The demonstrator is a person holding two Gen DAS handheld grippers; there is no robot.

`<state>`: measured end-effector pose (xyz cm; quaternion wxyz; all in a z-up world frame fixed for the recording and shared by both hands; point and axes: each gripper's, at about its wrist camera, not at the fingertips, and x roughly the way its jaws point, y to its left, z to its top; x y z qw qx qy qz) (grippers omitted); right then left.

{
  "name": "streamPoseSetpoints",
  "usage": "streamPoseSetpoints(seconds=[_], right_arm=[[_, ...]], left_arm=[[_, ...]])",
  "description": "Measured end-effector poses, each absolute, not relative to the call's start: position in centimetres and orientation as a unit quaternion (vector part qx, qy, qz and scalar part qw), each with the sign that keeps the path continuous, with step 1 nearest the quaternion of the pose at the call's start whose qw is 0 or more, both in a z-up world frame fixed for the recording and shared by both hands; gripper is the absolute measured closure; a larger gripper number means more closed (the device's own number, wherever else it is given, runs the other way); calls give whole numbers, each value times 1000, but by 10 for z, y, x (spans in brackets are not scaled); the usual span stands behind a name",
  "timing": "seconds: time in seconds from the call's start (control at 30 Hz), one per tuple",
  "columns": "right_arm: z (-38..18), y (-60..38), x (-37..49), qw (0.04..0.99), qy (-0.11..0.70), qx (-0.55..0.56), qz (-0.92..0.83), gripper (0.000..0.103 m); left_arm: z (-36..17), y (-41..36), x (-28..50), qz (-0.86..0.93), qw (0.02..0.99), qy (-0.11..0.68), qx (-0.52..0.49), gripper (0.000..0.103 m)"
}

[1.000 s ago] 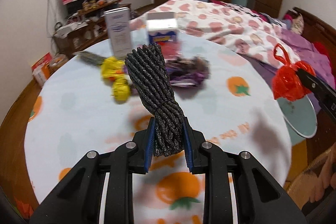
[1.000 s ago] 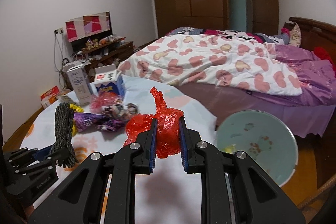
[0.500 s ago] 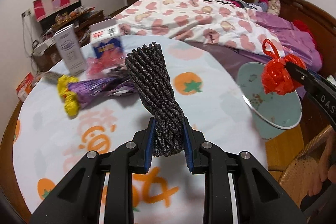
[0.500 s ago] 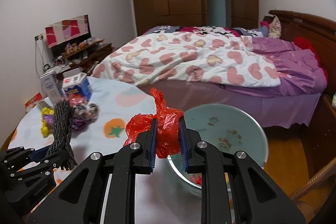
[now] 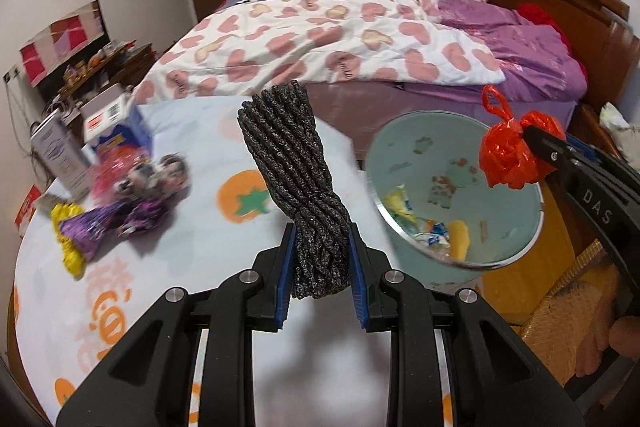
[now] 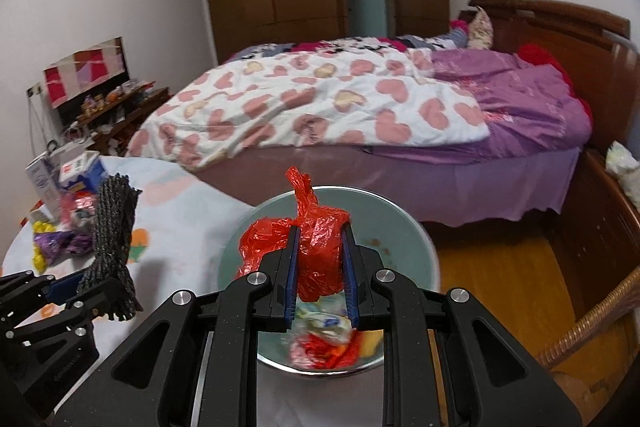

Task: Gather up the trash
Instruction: 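Carry the black rope and red bag over the blue bin, then open both tools over the bin to drop rope and red bag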

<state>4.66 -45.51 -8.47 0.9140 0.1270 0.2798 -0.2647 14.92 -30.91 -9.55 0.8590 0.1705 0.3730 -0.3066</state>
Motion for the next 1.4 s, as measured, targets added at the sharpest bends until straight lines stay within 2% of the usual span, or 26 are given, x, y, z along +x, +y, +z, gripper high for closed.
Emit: streamPoseSetpoints(seconds=[0.77, 0.9, 0.97, 1.03, 1.23, 1.33, 1.4], right_arm=[[-128, -526, 55, 884, 329, 150, -297, 83], [-132, -530, 60, 883, 335, 152, -290, 77], [-131, -530, 60, 885, 332, 152, -289, 75], [-129, -530, 59, 885, 329, 152, -291, 71], [-120, -530, 53, 889, 313, 154, -297, 63], [-114, -528, 51, 891, 306, 152, -299, 60], [-110, -527, 50, 892, 302, 151, -302, 50]], left_arm=[[-132, -403, 154, -337, 827, 405, 198, 78], [-137, -410, 154, -340, 823, 408, 201, 75], [-137, -412, 155, -340, 823, 408, 202, 66], [-135, -411, 155, -341, 825, 405, 199, 45], [-128, -406, 156, -331, 835, 395, 191, 24], [-124, -400, 157, -324, 839, 395, 187, 19], [-121, -395, 158, -319, 843, 393, 183, 15]])
